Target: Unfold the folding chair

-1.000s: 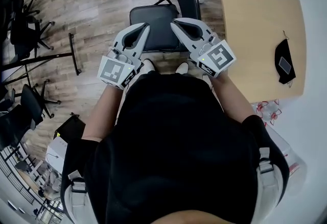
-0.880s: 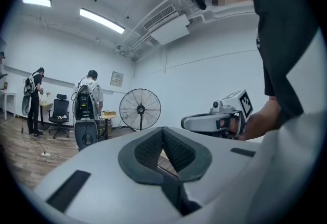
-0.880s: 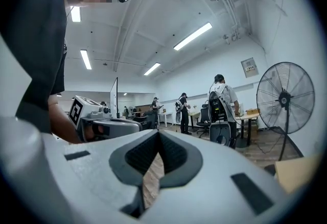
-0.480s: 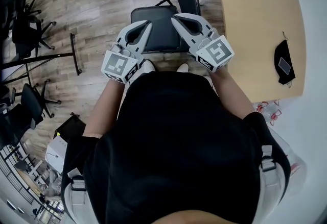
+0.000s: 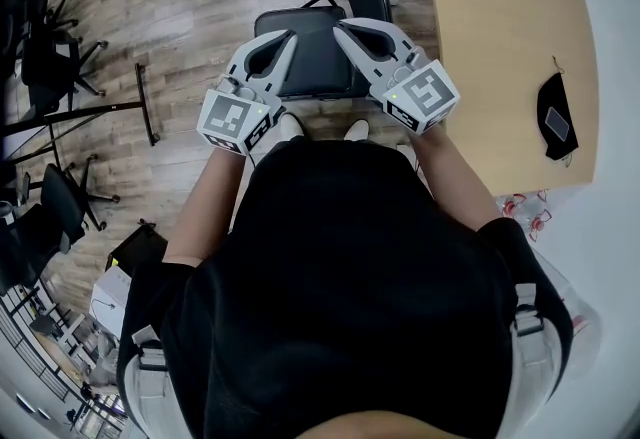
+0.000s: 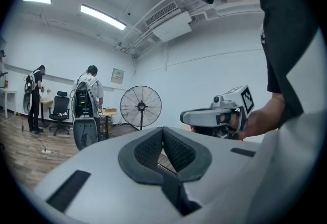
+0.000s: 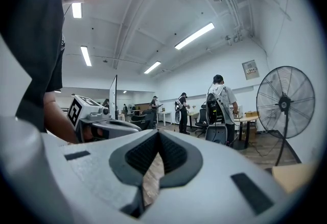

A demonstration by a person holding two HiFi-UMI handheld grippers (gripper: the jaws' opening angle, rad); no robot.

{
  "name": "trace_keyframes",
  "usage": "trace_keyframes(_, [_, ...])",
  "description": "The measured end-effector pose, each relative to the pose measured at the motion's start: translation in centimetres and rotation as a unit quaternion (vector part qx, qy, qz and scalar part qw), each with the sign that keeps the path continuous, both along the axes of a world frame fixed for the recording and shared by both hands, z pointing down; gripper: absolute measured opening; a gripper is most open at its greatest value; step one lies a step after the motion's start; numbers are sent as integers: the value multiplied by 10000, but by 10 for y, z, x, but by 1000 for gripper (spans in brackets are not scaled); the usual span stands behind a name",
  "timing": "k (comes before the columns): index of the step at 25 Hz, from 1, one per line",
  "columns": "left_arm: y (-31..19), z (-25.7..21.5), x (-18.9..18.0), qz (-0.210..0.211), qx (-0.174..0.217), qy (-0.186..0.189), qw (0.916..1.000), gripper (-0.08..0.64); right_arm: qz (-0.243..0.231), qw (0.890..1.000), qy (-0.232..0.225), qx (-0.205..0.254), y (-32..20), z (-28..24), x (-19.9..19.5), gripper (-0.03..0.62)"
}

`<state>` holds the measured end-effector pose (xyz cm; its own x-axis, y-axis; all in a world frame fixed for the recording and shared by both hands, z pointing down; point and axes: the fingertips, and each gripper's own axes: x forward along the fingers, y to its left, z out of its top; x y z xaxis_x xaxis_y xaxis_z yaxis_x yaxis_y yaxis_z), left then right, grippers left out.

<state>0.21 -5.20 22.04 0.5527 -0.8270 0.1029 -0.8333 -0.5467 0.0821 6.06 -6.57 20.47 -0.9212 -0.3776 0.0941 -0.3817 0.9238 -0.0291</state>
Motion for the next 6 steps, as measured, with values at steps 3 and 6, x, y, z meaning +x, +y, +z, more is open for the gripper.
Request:
trace_keyframes(3, [1, -1, -1, 9, 13, -9, 10000, -5, 5, 10000, -1, -11, 2, -1, -2, 0])
trace_keyframes(6, [3, -2, -2, 8, 12, -12, 10000, -5, -1, 10000, -4, -21, 4, -1, -4, 0])
